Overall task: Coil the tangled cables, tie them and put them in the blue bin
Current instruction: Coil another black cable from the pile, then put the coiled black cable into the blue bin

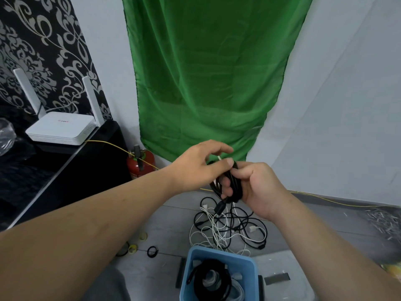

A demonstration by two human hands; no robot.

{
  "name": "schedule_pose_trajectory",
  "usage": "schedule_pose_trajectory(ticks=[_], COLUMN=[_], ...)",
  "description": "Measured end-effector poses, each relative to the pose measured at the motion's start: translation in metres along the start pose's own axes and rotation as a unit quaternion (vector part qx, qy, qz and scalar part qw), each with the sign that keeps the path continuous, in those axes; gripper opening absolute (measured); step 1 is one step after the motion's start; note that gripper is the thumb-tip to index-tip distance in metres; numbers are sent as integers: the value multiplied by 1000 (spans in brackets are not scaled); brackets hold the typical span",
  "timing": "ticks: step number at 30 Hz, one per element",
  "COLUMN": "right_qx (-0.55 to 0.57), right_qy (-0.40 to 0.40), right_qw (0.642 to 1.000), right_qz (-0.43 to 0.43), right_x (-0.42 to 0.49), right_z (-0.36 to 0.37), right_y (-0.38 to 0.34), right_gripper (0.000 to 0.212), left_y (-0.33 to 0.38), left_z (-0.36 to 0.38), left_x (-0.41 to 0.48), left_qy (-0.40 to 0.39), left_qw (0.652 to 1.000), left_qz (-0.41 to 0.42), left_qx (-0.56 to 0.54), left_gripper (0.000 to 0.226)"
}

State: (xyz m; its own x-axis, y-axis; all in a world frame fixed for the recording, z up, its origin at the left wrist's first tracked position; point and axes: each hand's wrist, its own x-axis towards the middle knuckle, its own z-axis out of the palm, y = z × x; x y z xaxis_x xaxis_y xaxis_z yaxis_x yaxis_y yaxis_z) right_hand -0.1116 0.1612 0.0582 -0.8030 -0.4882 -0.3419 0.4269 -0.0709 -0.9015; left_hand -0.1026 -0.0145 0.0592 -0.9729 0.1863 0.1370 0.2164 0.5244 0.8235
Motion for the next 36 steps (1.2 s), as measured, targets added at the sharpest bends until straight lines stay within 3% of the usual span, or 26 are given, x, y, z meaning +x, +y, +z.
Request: schedule_pose_trajectory(ticks=[2,4,7,12,18,25,31,36], right_qx=[1,20,59,91,-55,-222,-264,-281], right_qy=[-35,-67,-94,-93,7,-16,-59,-46], right_qw=[999,997,992,986,998,973,963,957], right_qz=[13,25,56,101,-14,-55,0,46], right_x=[-2,-4,-7,-9,1,-8,-11,-3], right_z=[2,5,7,8,20,46,72,88], right_y=[-1,-2,-3,-4,11,28,55,99], right_gripper=[24,29,32,29,27,19,41,34], left_y=[5,9,11,13,2,-3,-14,-55], left_z=[0,3,9,13,3,-13,-11,-3], left_x=[-4,-7,-9,-10,-14,-37,-84,-121], left_qy=[-34,-47,8,38,143,222,251,208], left_qw=[997,996,999,998,983,949,915,896], left_qz=[-29,-29,-2,-51,-105,-223,-311,-374], left_qx=[-69,-70,44,8,44,25,-49,-118], left_gripper=[27,30,43,45,50,48,44,48])
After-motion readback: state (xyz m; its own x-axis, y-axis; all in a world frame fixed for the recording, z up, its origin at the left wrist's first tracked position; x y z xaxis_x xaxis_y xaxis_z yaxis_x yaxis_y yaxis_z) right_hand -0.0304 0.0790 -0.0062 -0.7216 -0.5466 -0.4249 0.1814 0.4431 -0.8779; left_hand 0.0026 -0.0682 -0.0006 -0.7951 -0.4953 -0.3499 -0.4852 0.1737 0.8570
